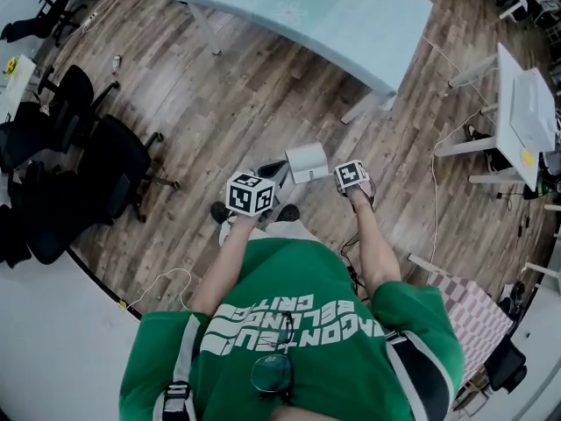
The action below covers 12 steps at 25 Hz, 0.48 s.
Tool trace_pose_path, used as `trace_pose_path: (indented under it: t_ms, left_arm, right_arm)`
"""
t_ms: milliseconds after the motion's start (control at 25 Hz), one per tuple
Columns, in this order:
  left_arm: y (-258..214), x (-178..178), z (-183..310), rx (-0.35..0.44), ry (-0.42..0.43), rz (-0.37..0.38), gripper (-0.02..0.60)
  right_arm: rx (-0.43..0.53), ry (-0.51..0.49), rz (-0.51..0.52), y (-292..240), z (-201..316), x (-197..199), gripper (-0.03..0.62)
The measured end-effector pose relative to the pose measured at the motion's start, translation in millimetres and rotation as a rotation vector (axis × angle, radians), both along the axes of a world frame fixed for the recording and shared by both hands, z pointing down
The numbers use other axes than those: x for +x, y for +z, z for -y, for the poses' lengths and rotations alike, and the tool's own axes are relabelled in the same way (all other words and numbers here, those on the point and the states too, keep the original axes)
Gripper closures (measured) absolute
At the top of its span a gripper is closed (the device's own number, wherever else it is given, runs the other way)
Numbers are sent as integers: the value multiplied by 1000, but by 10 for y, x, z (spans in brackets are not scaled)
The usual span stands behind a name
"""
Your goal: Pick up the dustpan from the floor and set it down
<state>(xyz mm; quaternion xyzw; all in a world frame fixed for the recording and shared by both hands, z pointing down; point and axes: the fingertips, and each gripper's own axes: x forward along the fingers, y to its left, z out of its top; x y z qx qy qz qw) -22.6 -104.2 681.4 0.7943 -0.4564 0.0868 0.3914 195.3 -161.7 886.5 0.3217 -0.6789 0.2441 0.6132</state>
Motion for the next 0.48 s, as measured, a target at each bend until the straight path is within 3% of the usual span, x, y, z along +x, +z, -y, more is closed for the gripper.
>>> trace_pose_path:
  t_ms: [480]
  left_arm:
    - [57,-43,-52,-19,-22,0,578]
  right_arm:
    - [-29,-7,-1,278,9,-43,481]
